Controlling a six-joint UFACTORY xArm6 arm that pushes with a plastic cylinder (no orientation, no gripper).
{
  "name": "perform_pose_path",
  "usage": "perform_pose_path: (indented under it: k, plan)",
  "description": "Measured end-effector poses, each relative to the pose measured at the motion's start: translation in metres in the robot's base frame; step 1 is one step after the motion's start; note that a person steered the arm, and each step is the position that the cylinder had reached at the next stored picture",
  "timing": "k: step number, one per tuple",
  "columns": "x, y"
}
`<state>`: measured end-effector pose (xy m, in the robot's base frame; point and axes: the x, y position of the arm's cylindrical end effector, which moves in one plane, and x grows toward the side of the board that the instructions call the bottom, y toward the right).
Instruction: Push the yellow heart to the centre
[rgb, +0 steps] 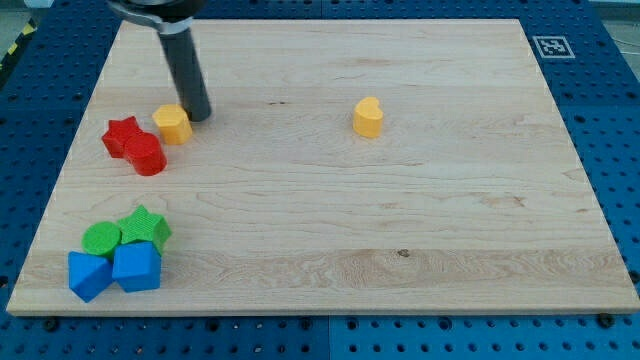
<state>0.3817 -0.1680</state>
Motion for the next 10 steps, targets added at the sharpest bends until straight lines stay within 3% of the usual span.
perform_pose_path:
  k: [2,3,5,7,8,9,10]
  plan:
    - [-0.009,-0.015]
    - [-0.041,0.01]
    - [-0.078,0.145]
    - [-0.064,0.286]
    - [-0.034,0.303]
    - [-0.002,0.286]
    - [0.003,0.257]
